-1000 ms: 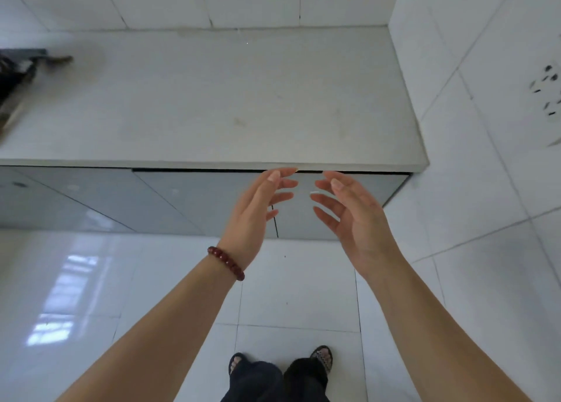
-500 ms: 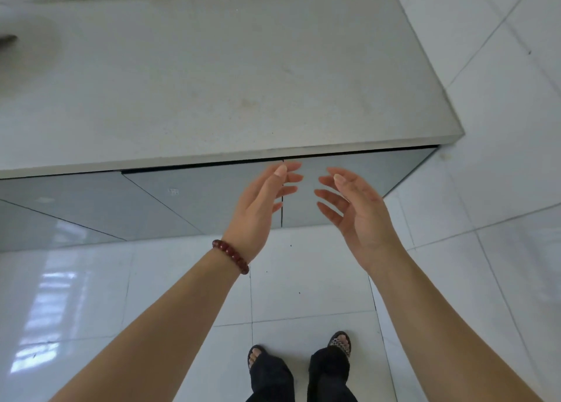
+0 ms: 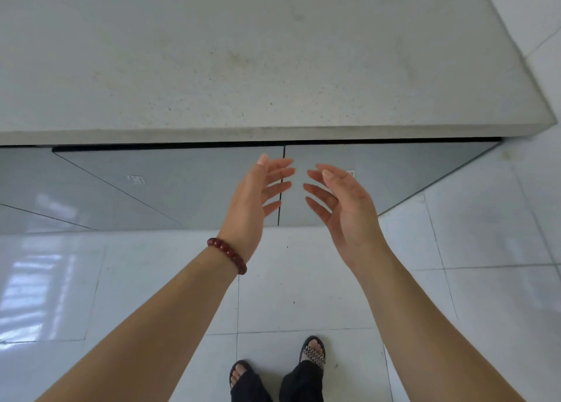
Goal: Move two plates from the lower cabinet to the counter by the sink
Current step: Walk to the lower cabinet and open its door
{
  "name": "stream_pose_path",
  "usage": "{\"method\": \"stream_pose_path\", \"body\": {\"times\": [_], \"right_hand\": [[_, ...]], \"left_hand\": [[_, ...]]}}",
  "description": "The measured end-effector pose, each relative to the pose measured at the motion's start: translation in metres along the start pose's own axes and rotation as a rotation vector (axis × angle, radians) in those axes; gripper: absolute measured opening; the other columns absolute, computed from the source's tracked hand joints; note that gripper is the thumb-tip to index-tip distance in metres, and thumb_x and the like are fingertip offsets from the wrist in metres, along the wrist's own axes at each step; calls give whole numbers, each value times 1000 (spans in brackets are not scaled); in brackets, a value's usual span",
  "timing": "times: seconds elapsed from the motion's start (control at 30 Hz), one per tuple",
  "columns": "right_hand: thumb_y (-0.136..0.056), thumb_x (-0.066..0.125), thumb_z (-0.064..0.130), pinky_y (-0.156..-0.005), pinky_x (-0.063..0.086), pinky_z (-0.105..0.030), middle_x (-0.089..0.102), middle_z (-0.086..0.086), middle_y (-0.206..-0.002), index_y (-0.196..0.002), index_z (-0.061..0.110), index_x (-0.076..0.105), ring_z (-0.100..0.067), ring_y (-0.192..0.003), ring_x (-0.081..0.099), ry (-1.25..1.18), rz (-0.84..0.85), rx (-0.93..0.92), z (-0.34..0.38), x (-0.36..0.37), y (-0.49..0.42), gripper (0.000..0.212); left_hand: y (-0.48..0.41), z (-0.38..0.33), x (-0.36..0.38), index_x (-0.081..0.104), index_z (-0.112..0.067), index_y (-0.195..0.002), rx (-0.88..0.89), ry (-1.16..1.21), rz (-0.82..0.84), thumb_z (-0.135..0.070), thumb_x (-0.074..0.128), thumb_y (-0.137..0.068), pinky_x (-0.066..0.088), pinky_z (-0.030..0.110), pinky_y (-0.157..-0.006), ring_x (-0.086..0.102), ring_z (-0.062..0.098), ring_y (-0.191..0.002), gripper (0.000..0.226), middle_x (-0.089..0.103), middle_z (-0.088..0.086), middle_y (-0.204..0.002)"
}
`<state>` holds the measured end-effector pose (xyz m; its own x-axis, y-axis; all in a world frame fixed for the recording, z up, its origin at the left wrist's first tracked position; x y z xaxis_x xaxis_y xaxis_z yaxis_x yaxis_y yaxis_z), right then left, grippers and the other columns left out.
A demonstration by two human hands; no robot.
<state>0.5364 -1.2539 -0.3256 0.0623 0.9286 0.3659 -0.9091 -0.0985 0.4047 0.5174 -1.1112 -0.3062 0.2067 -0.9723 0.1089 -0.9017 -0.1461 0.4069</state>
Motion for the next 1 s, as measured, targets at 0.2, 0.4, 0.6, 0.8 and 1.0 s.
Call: {"method": "stream_pose_path", "body": {"times": [0.2,0.4,0.6,0.8,1.0], "right_hand": [[-91,57,23,-87,52,-31,71,0,-112,-109,19,63,-18,-105,66,-89,0,43,-19,-19,-39,19],[-93,54,20,-87,53,-32,67,-5,-120,-123,14,56,-20,-106,66,-275,5,126,-23,-17,-66,31],[-93,54,19,-88,53,-33,67,-5,-121,-116,15,57,-20,-109,65,-316,25,138,-20,-10,-77,24],[-91,51,14,-89,53,-35,69,-4,-119,-121,13,57,-20,-108,65,-408,57,162,-20,-3,-79,31],[-91,41,6,-90,52,-35,68,-1,-121,-128,14,53,-21,-112,63,-454,69,176,-23,-1,-75,40]], "left_hand": [[-29,32,10,62,-26,-110,-31,91,-40,-51,24,-94,45,35,-94,61,10,-108,49,67,-8,-117],[-45,37,14,61,-25,-110,-57,128,-97,-50,25,-94,44,38,-97,61,13,-110,47,66,-6,-118],[-51,34,10,61,-24,-112,-80,134,-117,-52,26,-93,43,39,-97,60,13,-110,48,66,-7,-119],[-49,33,5,58,-20,-118,-100,116,-140,-51,26,-94,42,41,-99,59,15,-112,51,64,-5,-122],[-42,33,0,59,-20,-116,-104,98,-141,-51,26,-94,42,41,-100,60,14,-111,50,65,-6,-120]]}}
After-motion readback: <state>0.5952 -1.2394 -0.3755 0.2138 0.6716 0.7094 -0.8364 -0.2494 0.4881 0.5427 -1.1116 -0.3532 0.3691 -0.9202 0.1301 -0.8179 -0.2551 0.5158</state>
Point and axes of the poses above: each hand's wrist, its own y-axis away from the middle knuckle, its own x-axis out of the palm, z = x × y, the point moved 9 cm from there along -y, towards the middle knuckle
